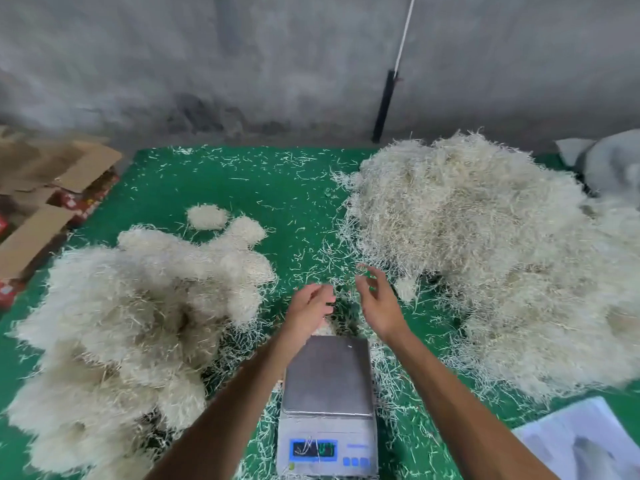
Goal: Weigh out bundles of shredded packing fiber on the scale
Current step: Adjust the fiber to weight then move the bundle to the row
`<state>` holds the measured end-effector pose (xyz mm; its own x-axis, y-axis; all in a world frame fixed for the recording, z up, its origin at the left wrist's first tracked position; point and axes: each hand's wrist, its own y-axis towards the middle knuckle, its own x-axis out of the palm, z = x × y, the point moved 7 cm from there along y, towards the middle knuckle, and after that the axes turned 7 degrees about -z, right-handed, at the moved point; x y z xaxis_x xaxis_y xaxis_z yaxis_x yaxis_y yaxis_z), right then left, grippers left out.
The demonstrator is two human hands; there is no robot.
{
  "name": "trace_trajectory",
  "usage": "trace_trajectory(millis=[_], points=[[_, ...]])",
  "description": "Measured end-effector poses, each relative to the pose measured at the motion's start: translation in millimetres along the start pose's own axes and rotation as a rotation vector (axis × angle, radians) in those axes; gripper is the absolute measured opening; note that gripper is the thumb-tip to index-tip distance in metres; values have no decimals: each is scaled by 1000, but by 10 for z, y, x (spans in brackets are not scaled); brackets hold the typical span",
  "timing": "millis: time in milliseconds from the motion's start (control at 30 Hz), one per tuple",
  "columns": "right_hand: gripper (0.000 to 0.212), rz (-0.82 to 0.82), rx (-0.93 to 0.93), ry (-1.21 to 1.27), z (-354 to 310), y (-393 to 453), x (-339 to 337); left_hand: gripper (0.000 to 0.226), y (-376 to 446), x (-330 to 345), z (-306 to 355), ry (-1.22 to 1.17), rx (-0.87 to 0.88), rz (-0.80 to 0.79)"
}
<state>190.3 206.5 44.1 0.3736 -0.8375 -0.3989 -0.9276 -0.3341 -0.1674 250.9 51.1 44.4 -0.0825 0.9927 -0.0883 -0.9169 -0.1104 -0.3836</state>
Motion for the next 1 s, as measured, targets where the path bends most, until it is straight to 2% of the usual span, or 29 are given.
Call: trace_trajectory(millis=[100,233,367,467,533,600,700,800,867,900,1000], points=[[64,73,69,-78,379,-19,-590,31,313,507,153,187,63,-71],[71,123,105,-249,710,148,-1203,31,838,1064,279,248,76,-109],[67,147,0,-452,687,626,-1631,45,1488,1407,505,275,109,-112],[61,279,-124,-763,555,1072,-1963,53,2035,1566,782,330,170,-58],[71,287,-70,-1020,597,1352,-2133,50,2366,1719,955,358,220,-64],[80,211,64,-1163,812,1585,-2255,41,2607,1948,1053,400,258,-151],[72,150,120,-1165,1087,1749,-2316,27,2767,2229,1064,470,308,-230],[53,247,-30,-1127,1023,1719,-2338,22,2746,2327,990,420,288,-210],[39,332,-123,-1083,917,1626,-2367,23,2664,2299,924,417,261,-128],[34,372,-174,-1036,841,1556,-2361,30,2612,2238,910,419,256,-45],[27,461,-351,-879,485,1254,-2176,38,2354,2023,890,318,182,144]])
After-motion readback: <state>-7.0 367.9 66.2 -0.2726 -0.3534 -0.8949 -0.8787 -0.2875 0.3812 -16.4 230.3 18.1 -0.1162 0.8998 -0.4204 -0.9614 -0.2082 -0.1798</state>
